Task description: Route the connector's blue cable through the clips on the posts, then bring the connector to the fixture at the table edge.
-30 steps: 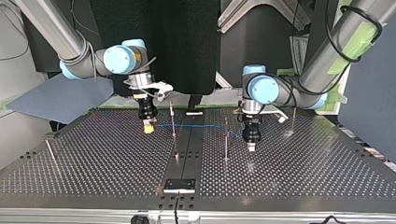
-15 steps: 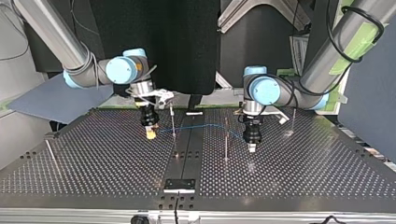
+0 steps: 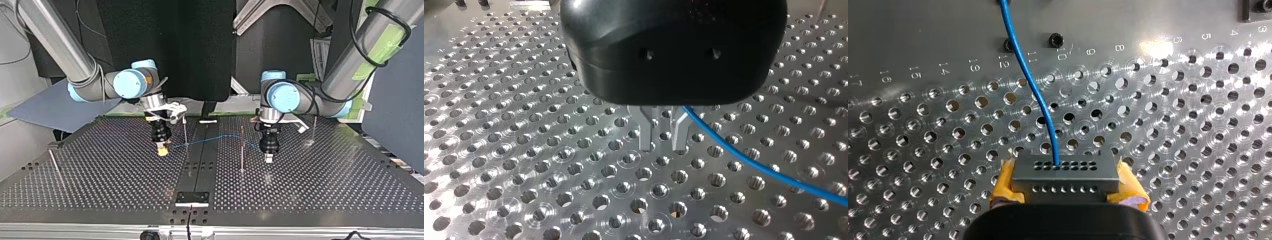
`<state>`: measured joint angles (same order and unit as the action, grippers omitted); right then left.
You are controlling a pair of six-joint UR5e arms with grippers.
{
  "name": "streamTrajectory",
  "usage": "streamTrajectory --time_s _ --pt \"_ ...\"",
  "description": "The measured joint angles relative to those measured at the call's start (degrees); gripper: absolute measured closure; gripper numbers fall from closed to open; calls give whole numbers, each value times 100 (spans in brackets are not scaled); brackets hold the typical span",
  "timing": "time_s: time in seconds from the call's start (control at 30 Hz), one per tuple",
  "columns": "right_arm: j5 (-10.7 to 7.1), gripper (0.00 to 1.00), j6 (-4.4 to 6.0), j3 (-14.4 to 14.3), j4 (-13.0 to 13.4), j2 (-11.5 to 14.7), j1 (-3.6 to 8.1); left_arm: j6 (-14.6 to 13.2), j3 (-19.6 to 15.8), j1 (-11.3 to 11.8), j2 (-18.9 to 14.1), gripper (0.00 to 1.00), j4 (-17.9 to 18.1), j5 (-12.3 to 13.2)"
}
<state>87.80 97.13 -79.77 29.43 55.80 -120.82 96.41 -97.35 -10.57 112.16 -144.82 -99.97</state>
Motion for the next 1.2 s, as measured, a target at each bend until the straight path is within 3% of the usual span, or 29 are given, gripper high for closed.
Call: streamTrajectory --time_s 0.07,0.27,0.33,0.4,0.7,0.73,0.77,0.83,1.2 --pt "-5 100 0 39 -30 -26 5 0 1 1 -2 78 0 0" --pt "-16 100 0 74 -66 -53 9 11 0 0 -5 60 -2 0" --pt "-16 100 -3 76 -78 -53 8 10 0 -4 -5 36 -3 -3" --pt "-17 100 -5 76 -86 -53 6 -6 0 -12 -6 31 -5 -27" --pt "-17 100 -21 76 -138 -55 1 -76 -2 -47 -8 29 -258 -347" --pt "-17 100 -22 75 -143 -55 1 -73 -2 -43 -7 18 -288 -363" --pt "-17 100 -23 76 -147 -57 1 -68 -3 -40 -7 18 -312 -365" --pt "-17 100 -23 76 -152 -56 -4 -51 -4 -30 -7 0 -346 -330" --pt "-17 100 -31 76 -202 -55 -8 201 -10 -39 -7 0 -655 78"
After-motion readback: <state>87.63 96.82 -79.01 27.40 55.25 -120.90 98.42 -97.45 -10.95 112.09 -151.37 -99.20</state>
